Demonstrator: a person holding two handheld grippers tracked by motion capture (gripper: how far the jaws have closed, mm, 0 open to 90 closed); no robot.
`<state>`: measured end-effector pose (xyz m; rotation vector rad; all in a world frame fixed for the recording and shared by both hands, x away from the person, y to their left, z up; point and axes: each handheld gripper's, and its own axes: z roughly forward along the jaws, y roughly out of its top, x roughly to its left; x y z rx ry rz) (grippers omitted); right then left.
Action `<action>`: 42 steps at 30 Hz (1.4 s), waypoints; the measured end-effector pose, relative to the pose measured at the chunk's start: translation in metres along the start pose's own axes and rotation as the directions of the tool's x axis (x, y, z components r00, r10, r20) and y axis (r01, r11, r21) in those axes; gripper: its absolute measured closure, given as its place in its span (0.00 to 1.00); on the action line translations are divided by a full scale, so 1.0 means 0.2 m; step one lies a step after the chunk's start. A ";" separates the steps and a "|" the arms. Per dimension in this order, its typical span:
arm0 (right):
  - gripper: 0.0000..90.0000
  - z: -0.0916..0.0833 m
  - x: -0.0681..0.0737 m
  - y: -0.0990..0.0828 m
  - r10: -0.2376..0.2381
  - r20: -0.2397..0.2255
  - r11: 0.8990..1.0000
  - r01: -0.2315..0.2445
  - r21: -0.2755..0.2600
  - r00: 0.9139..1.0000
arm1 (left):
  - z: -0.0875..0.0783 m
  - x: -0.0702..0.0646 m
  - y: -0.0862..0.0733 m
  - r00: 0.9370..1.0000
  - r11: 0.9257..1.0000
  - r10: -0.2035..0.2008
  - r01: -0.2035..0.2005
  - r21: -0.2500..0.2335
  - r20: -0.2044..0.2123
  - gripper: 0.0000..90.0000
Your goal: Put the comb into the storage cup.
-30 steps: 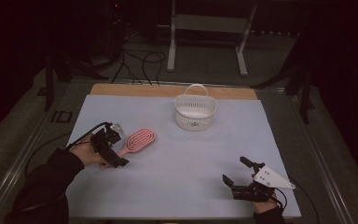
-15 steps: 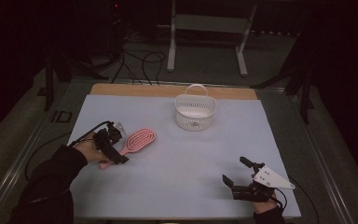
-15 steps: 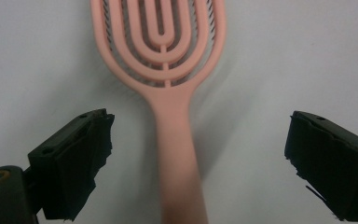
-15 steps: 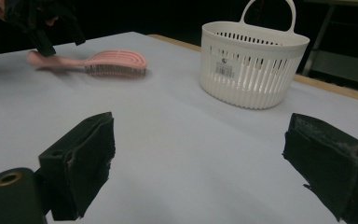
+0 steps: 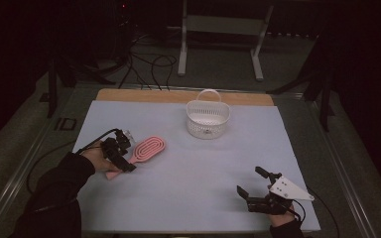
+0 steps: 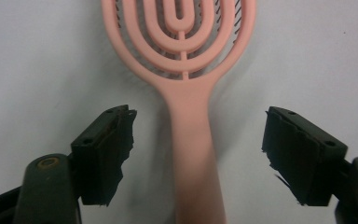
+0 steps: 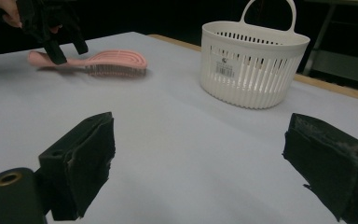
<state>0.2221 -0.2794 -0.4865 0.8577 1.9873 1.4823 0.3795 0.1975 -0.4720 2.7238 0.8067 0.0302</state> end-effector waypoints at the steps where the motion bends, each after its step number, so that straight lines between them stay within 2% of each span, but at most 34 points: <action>1: 0.10 0.00 0.00 0.00 -0.002 -0.001 1.000 0.002 -0.003 1.000 | 0.01 0.00 0.00 1.000 1.000 -0.002 0.002 0.004 -0.001 0.31; 5: 0.10 0.00 0.00 0.00 0.000 -0.002 1.000 0.000 -0.002 1.000 | 0.02 0.00 0.01 1.000 1.000 -0.007 0.007 0.010 -0.014 0.38; 7: 0.10 0.00 0.00 0.00 -0.003 0.001 1.000 0.003 -0.005 1.000 | 0.02 0.00 0.02 1.000 1.000 0.004 -0.004 0.016 -0.023 0.43; 10: 0.10 0.00 0.00 0.00 0.000 -0.001 1.000 0.000 -0.003 1.000 | 0.03 0.01 0.03 0.999 1.000 -0.008 0.009 0.026 -0.038 0.48; 21: 0.10 0.00 0.00 0.00 0.001 -0.002 1.000 -0.001 -0.002 1.000 | 0.07 0.01 0.06 0.999 0.997 -0.020 0.023 0.071 -0.034 0.61; 25: 0.10 0.00 0.00 0.00 -0.004 -0.002 1.000 0.004 -0.004 1.000 | 0.09 0.00 0.07 0.999 0.993 -0.008 0.013 0.118 -0.038 0.66; 30: 0.10 0.00 0.00 0.00 -0.003 -0.003 1.000 0.003 -0.005 1.000 | 0.10 -0.01 0.08 0.999 0.991 -0.004 0.009 0.137 -0.035 0.73; 36: 0.10 0.00 0.00 0.00 -0.004 -0.004 1.000 0.004 -0.004 1.000 | 0.11 -0.01 0.11 0.999 0.984 0.000 0.007 0.176 -0.041 0.77; 41: 0.10 0.00 0.00 0.00 -0.004 -0.003 1.000 0.004 -0.002 1.000 | 0.11 -0.02 0.11 0.998 0.983 -0.015 0.024 0.181 -0.055 0.78; 42: 0.10 0.00 0.00 0.00 -0.004 -0.003 1.000 0.004 -0.004 1.000 | 0.11 -0.02 0.11 0.998 0.983 -0.031 0.040 0.177 -0.055 0.78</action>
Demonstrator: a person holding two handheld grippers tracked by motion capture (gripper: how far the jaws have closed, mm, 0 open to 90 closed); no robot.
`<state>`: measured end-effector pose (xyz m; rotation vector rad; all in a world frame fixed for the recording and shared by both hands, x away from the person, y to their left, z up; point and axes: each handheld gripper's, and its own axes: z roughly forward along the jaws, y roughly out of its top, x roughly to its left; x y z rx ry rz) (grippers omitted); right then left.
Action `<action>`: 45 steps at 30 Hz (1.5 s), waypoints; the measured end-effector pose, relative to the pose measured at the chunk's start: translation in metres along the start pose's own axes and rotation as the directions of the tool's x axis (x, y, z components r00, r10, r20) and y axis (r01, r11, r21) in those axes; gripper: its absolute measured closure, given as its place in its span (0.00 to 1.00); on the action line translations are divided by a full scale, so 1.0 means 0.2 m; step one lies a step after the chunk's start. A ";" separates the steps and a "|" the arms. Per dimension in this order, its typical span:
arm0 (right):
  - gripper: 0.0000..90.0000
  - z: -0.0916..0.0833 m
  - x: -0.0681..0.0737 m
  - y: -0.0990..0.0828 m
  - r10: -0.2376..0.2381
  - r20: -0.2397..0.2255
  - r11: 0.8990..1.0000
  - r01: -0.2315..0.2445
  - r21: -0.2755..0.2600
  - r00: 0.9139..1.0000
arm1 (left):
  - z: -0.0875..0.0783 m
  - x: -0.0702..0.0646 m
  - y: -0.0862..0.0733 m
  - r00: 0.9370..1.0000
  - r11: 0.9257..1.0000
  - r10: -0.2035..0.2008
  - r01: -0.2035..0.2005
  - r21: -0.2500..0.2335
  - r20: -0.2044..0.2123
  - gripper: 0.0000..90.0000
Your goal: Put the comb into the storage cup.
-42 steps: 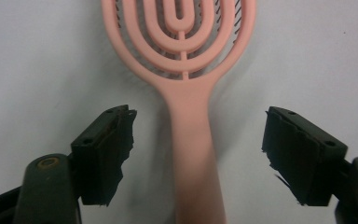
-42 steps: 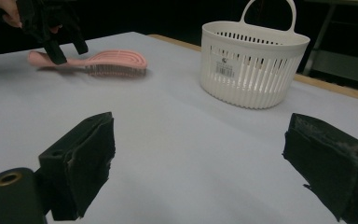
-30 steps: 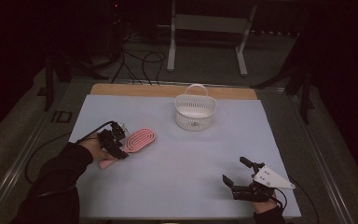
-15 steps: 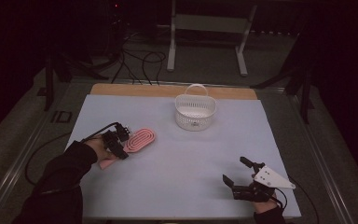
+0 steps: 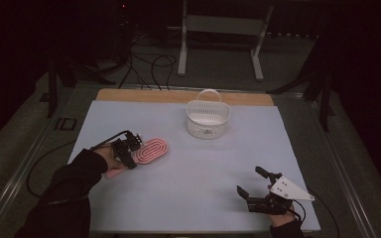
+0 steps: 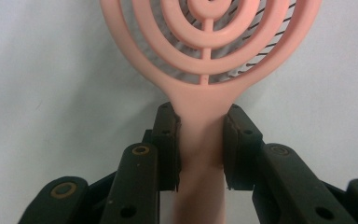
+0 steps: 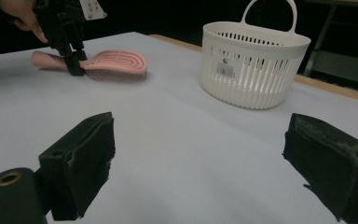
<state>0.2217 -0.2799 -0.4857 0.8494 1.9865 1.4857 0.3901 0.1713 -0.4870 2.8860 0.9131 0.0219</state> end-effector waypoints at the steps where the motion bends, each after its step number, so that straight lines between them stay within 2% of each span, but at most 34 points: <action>1: 0.10 0.00 0.00 0.00 0.000 0.001 1.000 0.000 0.001 1.000 | 0.00 0.00 0.00 1.000 1.000 -0.001 0.001 0.000 0.001 0.78; 6: 0.10 0.00 0.00 0.00 0.003 0.001 1.000 -0.003 -0.001 1.000 | 0.00 0.00 -0.01 1.000 1.000 -0.027 0.027 -0.010 -0.005 0.79; 14: 0.10 0.00 0.00 0.00 0.009 0.002 1.000 -0.009 0.001 1.000 | -0.01 -0.01 -0.02 0.999 0.999 -0.034 0.034 -0.030 -0.007 0.79; 15: 0.10 0.00 -0.01 0.00 0.009 0.003 1.000 -0.009 0.002 1.000 | -0.01 -0.01 -0.03 1.000 0.999 -0.023 0.023 -0.037 -0.009 0.79; 16: 0.10 0.00 0.00 0.00 0.009 0.003 1.000 -0.009 -0.003 1.000 | -0.01 -0.01 -0.03 0.999 0.998 -0.041 0.041 -0.042 0.004 0.79; 21: 0.10 0.00 -0.01 0.00 0.009 0.003 1.000 -0.009 0.002 1.000 | -0.04 -0.02 -0.04 0.999 0.996 -0.040 0.041 -0.081 0.017 0.79; 23: 0.10 0.00 0.00 0.00 0.007 0.003 1.000 -0.007 -0.006 1.000 | -0.07 -0.01 -0.05 0.999 0.991 -0.050 0.052 -0.121 0.019 0.79; 24: 0.10 0.00 0.00 0.00 0.007 0.004 1.000 -0.007 -0.006 1.000 | -0.08 -0.01 -0.05 0.998 0.989 -0.054 0.057 -0.133 0.028 0.79; 25: 0.10 0.00 0.00 0.00 0.009 0.003 1.000 -0.009 -0.002 1.000 | -0.09 -0.01 -0.06 0.998 0.987 -0.057 0.059 -0.149 0.018 0.79; 27: 0.10 0.00 0.00 0.00 0.007 0.003 1.000 -0.007 -0.001 1.000 | -0.11 0.00 -0.06 0.997 0.983 -0.068 0.073 -0.171 0.036 0.79; 28: 0.10 0.00 0.00 0.00 0.009 0.002 1.000 -0.009 -0.005 1.000 | -0.12 0.00 -0.07 0.997 0.980 -0.074 0.077 -0.182 0.023 0.79; 29: 0.10 0.00 0.00 0.00 0.009 0.003 1.000 -0.009 -0.005 1.000 | -0.13 0.00 -0.07 0.997 0.978 -0.074 0.080 -0.192 0.036 0.79; 32: 0.10 0.00 -0.01 0.00 0.010 0.003 1.000 -0.010 0.002 1.000 | -0.15 0.00 -0.08 0.996 0.967 -0.079 0.086 -0.239 0.040 0.79; 33: 0.10 0.00 0.00 0.00 0.009 0.002 1.000 -0.009 -0.003 1.000 | -0.16 0.00 -0.08 0.995 0.961 -0.090 0.097 -0.258 0.040 0.79; 38: 0.10 0.00 0.00 0.00 0.011 0.003 1.000 -0.011 0.001 1.000 | -0.19 -0.04 -0.08 0.996 0.943 -0.079 0.090 -0.321 0.046 0.79; 39: 0.10 0.00 0.00 0.00 0.010 0.002 1.000 -0.010 -0.004 1.000 | -0.19 -0.04 -0.08 0.995 0.940 -0.076 0.091 -0.330 0.060 0.79; 44: 0.10 0.00 0.00 0.00 0.011 0.001 1.000 -0.011 -0.001 1.000 | -0.22 -0.07 -0.08 0.996 0.916 -0.072 0.089 -0.392 0.058 0.79; 45: 0.10 0.00 0.00 0.00 0.010 0.001 1.000 -0.010 -0.004 1.000 | -0.22 -0.08 -0.08 0.997 0.910 -0.063 0.079 -0.408 0.052 0.79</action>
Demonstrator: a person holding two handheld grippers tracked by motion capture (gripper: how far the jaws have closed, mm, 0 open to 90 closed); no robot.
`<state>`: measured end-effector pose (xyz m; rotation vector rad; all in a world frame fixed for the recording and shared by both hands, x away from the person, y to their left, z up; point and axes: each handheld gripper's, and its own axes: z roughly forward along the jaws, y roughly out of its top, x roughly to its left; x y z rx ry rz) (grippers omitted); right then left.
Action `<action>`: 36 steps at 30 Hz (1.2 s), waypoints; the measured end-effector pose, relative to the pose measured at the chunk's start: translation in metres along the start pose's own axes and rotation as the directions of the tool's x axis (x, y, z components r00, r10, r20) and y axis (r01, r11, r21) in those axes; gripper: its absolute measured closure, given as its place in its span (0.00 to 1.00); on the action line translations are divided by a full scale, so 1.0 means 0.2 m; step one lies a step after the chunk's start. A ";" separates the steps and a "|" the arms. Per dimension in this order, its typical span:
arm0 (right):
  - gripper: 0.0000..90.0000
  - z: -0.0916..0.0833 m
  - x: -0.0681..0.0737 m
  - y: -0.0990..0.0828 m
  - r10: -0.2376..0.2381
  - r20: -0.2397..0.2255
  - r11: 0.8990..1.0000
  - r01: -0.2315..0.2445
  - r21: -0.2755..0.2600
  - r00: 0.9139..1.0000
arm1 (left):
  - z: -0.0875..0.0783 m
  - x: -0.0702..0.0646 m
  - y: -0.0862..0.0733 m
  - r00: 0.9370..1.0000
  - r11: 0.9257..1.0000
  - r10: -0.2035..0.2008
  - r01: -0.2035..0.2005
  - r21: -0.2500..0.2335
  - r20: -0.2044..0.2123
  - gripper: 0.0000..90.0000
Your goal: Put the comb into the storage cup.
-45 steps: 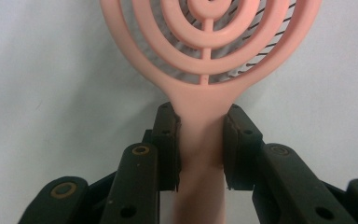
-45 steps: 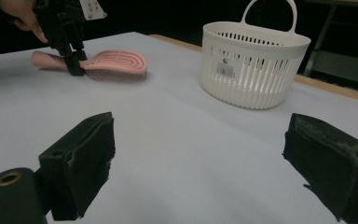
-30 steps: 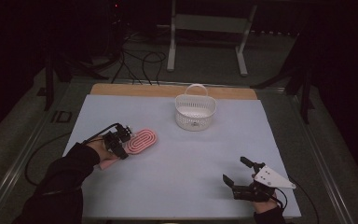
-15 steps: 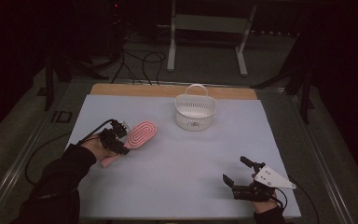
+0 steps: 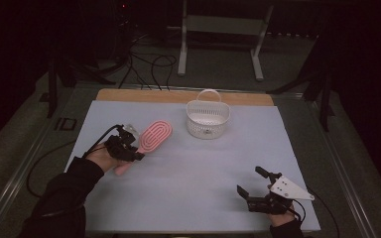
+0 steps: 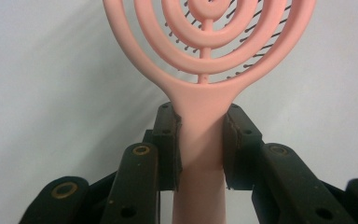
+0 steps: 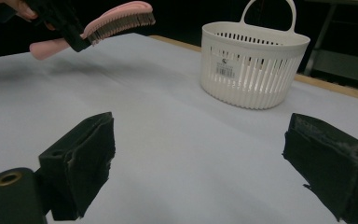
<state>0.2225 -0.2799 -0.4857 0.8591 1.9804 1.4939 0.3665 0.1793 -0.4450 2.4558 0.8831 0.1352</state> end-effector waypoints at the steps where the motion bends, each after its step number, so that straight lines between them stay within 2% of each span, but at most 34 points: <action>1: 0.10 0.00 0.00 0.00 0.000 0.001 1.000 0.000 -0.001 1.000 | 0.00 -0.01 0.00 1.000 1.000 -0.007 0.007 -0.018 -0.001 0.79; 3: 0.10 0.00 0.00 0.00 0.003 -0.001 1.000 -0.003 0.003 1.000 | -0.01 -0.02 0.00 1.000 0.999 0.002 -0.002 -0.045 -0.006 0.79; 4: 0.10 0.00 0.00 0.00 0.003 -0.002 1.000 -0.003 0.004 1.000 | -0.01 -0.03 0.00 1.000 0.998 -0.006 0.006 -0.057 0.006 0.79; 8: 0.10 0.00 0.00 0.00 0.004 -0.001 1.000 -0.004 0.002 1.000 | -0.02 -0.06 0.00 1.000 0.994 -0.005 0.005 -0.112 0.003 0.79; 9: 0.10 0.00 0.00 0.00 0.003 -0.003 1.000 -0.003 0.003 1.000 | -0.02 -0.07 0.00 1.000 0.993 -0.007 0.008 -0.120 0.013 0.79; 11: 0.10 0.00 0.00 0.00 0.004 -0.002 1.000 -0.004 0.002 1.000 | -0.02 -0.09 0.00 1.000 0.990 0.002 -0.002 -0.138 0.000 0.79; 12: 0.10 0.00 0.00 0.00 0.003 -0.002 1.000 -0.003 -0.002 1.000 | -0.03 -0.10 0.00 1.000 0.990 0.008 -0.006 -0.142 0.011 0.79; 14: 0.10 0.00 0.00 0.00 0.004 -0.003 1.000 -0.004 0.002 1.000 | -0.03 -0.12 0.00 1.000 0.986 0.009 -0.009 -0.168 0.001 0.79; 17: 0.10 0.00 0.00 0.00 0.005 -0.002 1.000 -0.005 0.002 1.000 | -0.03 -0.15 0.00 1.000 0.979 0.016 -0.013 -0.203 0.013 0.79; 19: 0.10 0.00 0.00 0.00 0.005 -0.001 1.000 -0.005 0.002 1.000 | -0.02 -0.17 -0.01 1.000 0.975 0.014 -0.014 -0.224 0.001 0.79; 20: 0.10 0.00 0.00 0.00 0.004 -0.004 1.000 -0.004 0.003 1.000 | -0.02 -0.18 -0.01 1.000 0.973 0.013 -0.010 -0.229 0.013 0.79; 21: 0.10 0.00 0.00 0.00 0.005 -0.004 1.000 -0.004 0.005 1.000 | -0.02 -0.19 -0.01 1.000 0.971 0.017 -0.016 -0.240 0.002 0.79; 23: 0.10 0.00 0.00 0.00 0.005 -0.004 1.000 -0.005 0.001 1.000 | -0.01 -0.20 -0.02 1.000 0.967 0.019 -0.014 -0.253 0.018 0.79; 24: 0.10 0.00 0.00 0.00 0.006 -0.003 1.000 -0.006 0.000 1.000 | -0.01 -0.22 -0.02 1.000 0.963 0.018 -0.017 -0.268 0.004 0.79; 26: 0.10 0.01 0.00 0.00 0.009 -0.003 1.000 -0.009 0.005 1.000 | 0.00 -0.23 -0.03 0.999 0.958 0.016 -0.008 -0.286 0.027 0.79; 27: 0.10 0.01 0.00 0.00 0.008 -0.003 1.000 -0.008 0.005 1.000 | 0.00 -0.24 -0.03 1.000 0.954 0.019 -0.015 -0.298 0.012 0.79; 28: 0.10 0.01 0.00 0.00 0.009 -0.003 1.000 -0.009 0.004 1.000 | 0.01 -0.24 -0.04 0.999 0.953 0.016 -0.006 -0.304 0.029 0.79; 30: 0.10 0.01 0.00 0.00 0.007 -0.002 1.000 -0.007 0.002 1.000 | 0.01 -0.25 -0.05 1.000 0.944 0.014 -0.004 -0.329 0.028 0.79; 31: 0.10 0.01 0.00 0.00 0.011 -0.003 1.000 -0.011 0.002 1.000 | 0.01 -0.25 -0.05 0.999 0.942 0.004 0.013 -0.335 0.050 0.79; 33: 0.10 0.01 -0.01 -0.01 0.013 -0.003 1.000 -0.013 0.004 1.000 | 0.01 -0.26 -0.06 0.999 0.932 0.004 0.014 -0.362 0.049 0.79; 34: 0.10 0.01 -0.01 0.00 0.012 -0.002 1.000 -0.012 0.004 1.000 | 0.01 -0.27 -0.07 0.998 0.928 0.008 0.017 -0.372 0.064 0.79; 35: 0.10 0.01 -0.01 -0.01 0.011 -0.001 1.000 -0.011 0.003 1.000 | 0.00 -0.28 -0.07 0.998 0.921 0.007 0.015 -0.388 0.055 0.79; 36: 0.10 0.01 -0.01 -0.01 0.013 -0.003 1.000 -0.013 0.003 1.000 | 0.00 -0.28 -0.08 0.998 0.919 0.006 0.022 -0.395 0.068 0.79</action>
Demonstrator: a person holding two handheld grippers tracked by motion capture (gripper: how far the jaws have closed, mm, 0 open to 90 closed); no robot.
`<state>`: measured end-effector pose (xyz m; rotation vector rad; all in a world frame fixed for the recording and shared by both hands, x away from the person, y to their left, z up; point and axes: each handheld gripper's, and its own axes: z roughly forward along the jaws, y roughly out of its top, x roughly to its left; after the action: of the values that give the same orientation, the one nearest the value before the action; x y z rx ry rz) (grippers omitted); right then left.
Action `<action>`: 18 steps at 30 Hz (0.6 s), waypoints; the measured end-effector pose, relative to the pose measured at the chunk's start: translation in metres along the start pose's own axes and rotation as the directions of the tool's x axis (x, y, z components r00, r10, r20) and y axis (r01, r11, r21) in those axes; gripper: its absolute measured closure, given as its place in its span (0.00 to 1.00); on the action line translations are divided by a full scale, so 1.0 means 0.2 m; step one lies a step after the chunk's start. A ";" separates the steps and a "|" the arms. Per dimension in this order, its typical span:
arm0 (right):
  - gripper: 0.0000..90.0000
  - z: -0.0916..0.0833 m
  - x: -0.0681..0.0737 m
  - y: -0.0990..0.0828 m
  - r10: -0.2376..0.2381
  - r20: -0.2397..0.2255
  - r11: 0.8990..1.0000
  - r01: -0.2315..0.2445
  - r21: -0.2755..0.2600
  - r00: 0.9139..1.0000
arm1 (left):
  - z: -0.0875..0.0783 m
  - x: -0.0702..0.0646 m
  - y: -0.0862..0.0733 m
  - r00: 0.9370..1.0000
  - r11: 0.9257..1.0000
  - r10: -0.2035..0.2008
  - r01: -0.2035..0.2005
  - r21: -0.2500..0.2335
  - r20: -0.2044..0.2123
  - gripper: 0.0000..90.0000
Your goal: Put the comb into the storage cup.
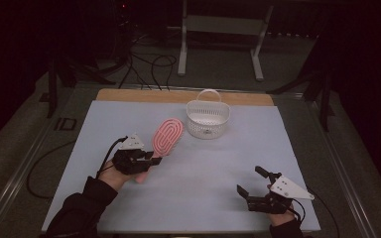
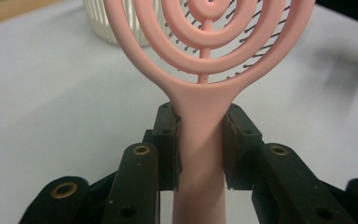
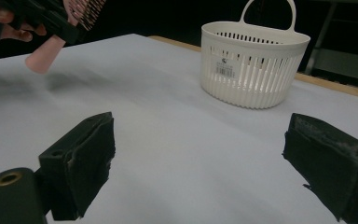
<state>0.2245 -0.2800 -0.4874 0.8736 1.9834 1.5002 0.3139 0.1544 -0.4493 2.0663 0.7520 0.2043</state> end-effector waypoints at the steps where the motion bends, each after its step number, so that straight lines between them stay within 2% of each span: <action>1: 0.10 0.00 0.00 0.00 0.001 0.000 1.000 -0.001 0.002 1.000 | 0.00 -0.01 0.00 1.000 1.000 0.001 -0.001 -0.005 0.001 0.79; 2: 0.10 0.00 0.00 0.00 0.001 0.002 1.000 -0.001 0.003 1.000 | 0.00 -0.01 -0.01 1.000 1.000 0.006 -0.006 -0.014 -0.010 0.79; 3: 0.10 0.00 0.00 0.00 0.000 0.002 1.000 0.000 0.003 1.000 | 0.00 -0.02 -0.01 1.000 1.000 0.001 -0.001 -0.018 0.001 0.79; 5: 0.10 0.00 0.00 0.00 0.001 0.002 1.000 -0.001 0.003 1.000 | -0.01 -0.03 -0.02 1.000 0.999 0.005 -0.006 -0.040 -0.007 0.79; 6: 0.10 0.00 0.00 0.00 0.001 0.003 1.000 -0.001 0.004 1.000 | -0.01 -0.03 -0.03 1.000 0.999 0.001 -0.001 -0.049 0.005 0.79; 9: 0.10 0.01 0.00 0.00 0.001 0.000 1.000 -0.001 0.005 1.000 | -0.01 -0.05 -0.04 1.000 0.997 -0.007 0.007 -0.076 0.004 0.79; 14: 0.10 0.01 0.00 0.00 0.003 -0.004 1.000 -0.003 0.007 1.000 | -0.02 -0.07 -0.07 1.000 0.994 -0.009 0.007 -0.111 -0.022 0.79; 18: 0.10 0.01 0.00 0.00 0.002 -0.002 1.000 -0.002 0.006 1.000 | -0.03 -0.07 -0.10 1.000 0.991 -0.014 0.011 -0.137 -0.023 0.79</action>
<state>0.2258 -0.2793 -0.4882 0.8767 1.9905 1.4977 0.2918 0.1592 -0.4602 1.9320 0.7452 0.2670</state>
